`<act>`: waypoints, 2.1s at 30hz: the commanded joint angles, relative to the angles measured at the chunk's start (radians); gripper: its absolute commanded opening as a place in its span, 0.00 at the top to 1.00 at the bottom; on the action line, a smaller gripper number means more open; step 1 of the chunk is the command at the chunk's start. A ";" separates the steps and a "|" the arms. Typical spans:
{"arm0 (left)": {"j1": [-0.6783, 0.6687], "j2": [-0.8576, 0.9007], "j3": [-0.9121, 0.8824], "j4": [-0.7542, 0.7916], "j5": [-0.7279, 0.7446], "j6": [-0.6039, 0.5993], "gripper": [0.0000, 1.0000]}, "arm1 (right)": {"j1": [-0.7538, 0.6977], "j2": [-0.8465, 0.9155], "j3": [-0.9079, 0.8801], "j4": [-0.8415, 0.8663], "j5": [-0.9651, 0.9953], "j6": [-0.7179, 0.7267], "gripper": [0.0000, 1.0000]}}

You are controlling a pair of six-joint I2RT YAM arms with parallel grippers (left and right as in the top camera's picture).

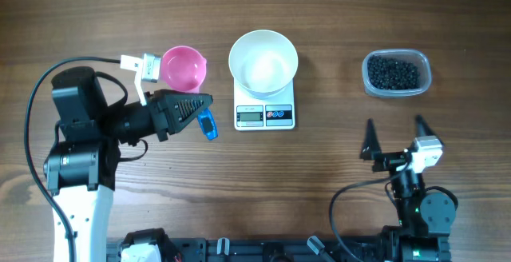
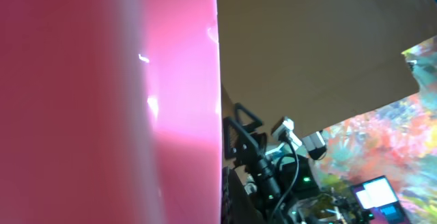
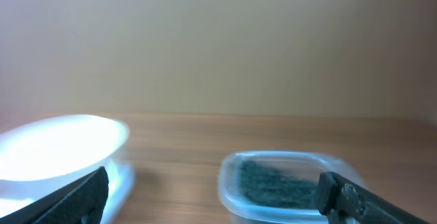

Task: Scoop item into bowl and weigh 150g on scale
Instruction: 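Bring the cup toward the right gripper above the scale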

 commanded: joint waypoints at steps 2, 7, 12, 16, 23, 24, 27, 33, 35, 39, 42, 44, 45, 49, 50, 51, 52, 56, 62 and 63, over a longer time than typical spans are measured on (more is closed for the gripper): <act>-0.002 -0.019 0.000 -0.003 0.032 -0.073 0.96 | 0.004 -0.006 -0.001 0.013 -0.497 0.786 0.00; -0.002 -0.019 0.000 -0.002 0.032 -0.089 0.96 | -0.006 0.007 0.202 0.283 -0.515 0.879 0.00; -0.002 -0.019 0.000 0.109 0.031 -0.251 0.96 | -0.023 0.348 0.805 -0.556 -0.485 0.637 0.01; -0.037 -0.019 0.000 0.333 0.007 -0.419 0.96 | -0.023 0.597 0.951 -0.556 -0.832 0.757 0.00; -0.246 -0.019 0.000 0.649 -0.489 -0.815 0.96 | 0.080 0.836 0.951 -0.381 -0.900 1.082 0.09; -0.271 -0.019 0.000 0.672 -0.543 -0.849 0.96 | 0.121 0.851 0.951 -0.339 -0.870 1.133 0.09; -0.367 -0.019 0.000 0.748 -0.702 -0.967 0.96 | 0.281 0.880 0.951 -0.192 -0.747 1.223 0.09; -0.495 -0.019 0.000 0.775 -0.815 -1.072 0.96 | 0.573 0.984 0.951 0.086 -0.428 1.305 0.13; -0.528 -0.019 0.000 0.776 -0.815 -1.072 0.96 | 0.604 1.052 0.951 0.201 -0.427 1.335 0.21; -0.548 -0.019 0.000 0.771 -0.815 -1.072 0.96 | 0.605 1.141 0.951 0.273 -0.424 1.375 0.37; -0.546 -0.019 0.000 0.771 -0.856 -1.070 0.96 | 0.604 1.161 0.951 0.304 -0.410 1.376 0.43; -0.546 -0.019 0.000 0.771 -0.885 -1.070 0.96 | 0.604 1.160 0.951 0.328 -0.394 1.376 0.43; -0.546 -0.019 0.000 0.771 -0.890 -1.070 0.96 | 0.604 1.160 0.951 0.334 -0.388 1.384 0.44; -0.534 -0.019 0.000 0.767 -0.900 -1.067 0.96 | 0.592 1.160 0.951 0.359 -0.388 1.408 0.49; -0.528 -0.019 0.000 0.763 -0.899 -1.067 0.96 | 0.589 1.160 0.951 0.356 -0.388 1.406 0.52; -0.527 -0.019 0.000 0.762 -0.897 -1.067 0.96 | 0.589 1.161 0.951 0.356 -0.388 1.405 0.54; -0.527 -0.019 0.000 0.758 -0.896 -1.067 0.96 | 0.589 1.161 0.951 0.356 -0.388 1.407 0.58; -0.527 -0.019 0.000 0.752 -0.893 -1.067 0.96 | 0.589 1.161 0.951 0.356 -0.391 1.413 0.63; -0.527 -0.019 0.000 0.751 -0.892 -1.067 0.96 | 0.589 1.161 0.951 0.356 -0.395 1.426 0.68; -0.527 -0.019 0.000 0.751 -0.889 -1.067 0.96 | 0.589 1.161 0.951 0.356 -0.395 1.428 0.68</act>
